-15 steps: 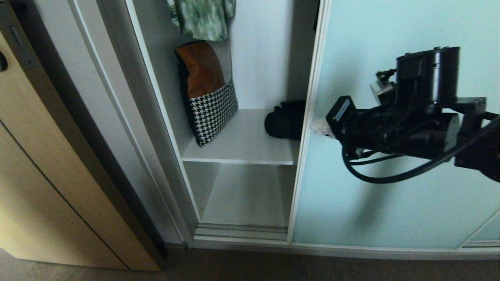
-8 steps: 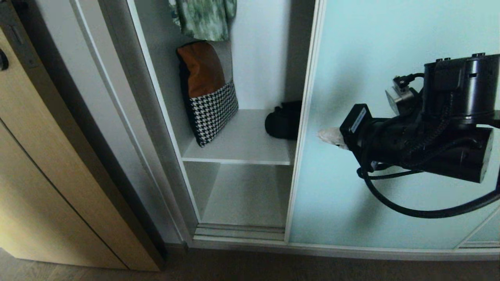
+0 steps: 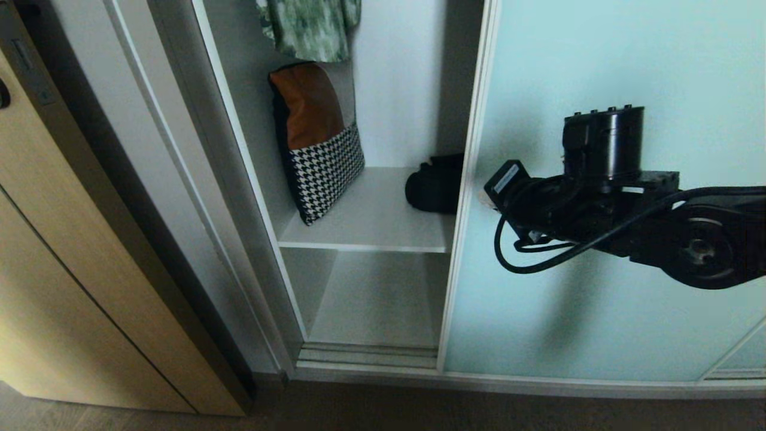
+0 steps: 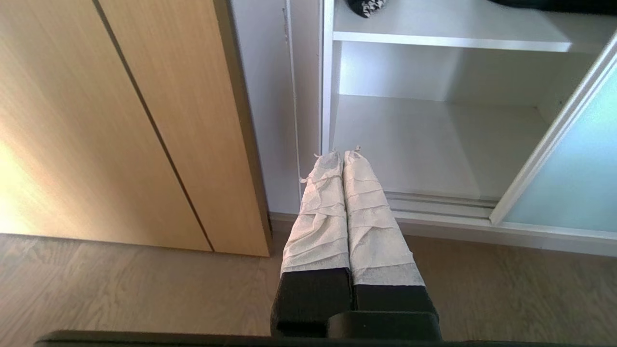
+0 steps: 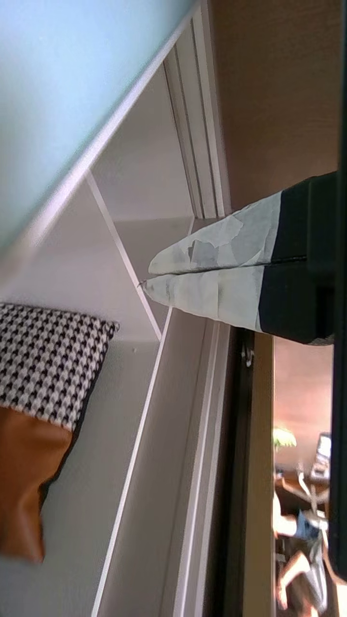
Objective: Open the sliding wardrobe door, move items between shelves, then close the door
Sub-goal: Close the door
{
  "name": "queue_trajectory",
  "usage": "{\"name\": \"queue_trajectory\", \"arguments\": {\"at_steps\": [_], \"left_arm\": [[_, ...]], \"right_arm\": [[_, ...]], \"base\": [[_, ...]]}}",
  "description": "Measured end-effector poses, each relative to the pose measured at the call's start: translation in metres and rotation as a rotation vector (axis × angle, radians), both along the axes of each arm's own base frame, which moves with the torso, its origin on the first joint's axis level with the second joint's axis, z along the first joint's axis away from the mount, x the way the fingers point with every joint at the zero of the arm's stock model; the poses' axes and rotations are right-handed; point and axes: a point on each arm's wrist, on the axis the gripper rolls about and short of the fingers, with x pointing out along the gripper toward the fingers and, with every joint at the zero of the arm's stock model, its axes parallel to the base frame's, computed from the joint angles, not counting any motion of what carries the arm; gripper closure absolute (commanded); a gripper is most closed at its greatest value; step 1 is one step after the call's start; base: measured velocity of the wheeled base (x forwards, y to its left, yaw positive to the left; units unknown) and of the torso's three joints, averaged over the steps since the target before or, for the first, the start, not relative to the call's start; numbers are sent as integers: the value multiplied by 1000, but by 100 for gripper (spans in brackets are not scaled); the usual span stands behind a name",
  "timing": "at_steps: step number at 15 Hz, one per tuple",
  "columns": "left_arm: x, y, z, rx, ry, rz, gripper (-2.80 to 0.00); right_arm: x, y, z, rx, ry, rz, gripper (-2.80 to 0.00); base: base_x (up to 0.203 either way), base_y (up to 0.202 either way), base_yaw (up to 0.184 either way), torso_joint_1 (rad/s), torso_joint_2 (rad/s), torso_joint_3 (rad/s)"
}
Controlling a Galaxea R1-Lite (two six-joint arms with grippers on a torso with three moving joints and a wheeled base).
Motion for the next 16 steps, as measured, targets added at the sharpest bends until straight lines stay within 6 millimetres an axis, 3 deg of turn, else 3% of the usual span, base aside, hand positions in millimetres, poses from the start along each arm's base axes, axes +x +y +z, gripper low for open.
{"name": "queue_trajectory", "arguments": {"at_steps": [5, 16], "left_arm": [[0, 0, 0, 0, 0, 0, 0], [0, 0, 0, 0, 0, -1, 0]], "right_arm": [[21, 8, -18, -26, 29, -59, 0], [46, -13, -25, -41, 38, -137, 0]], "base": [[0, 0, 0, 0, 0, 0], [0, 0, 0, 0, 0, 0]]}}
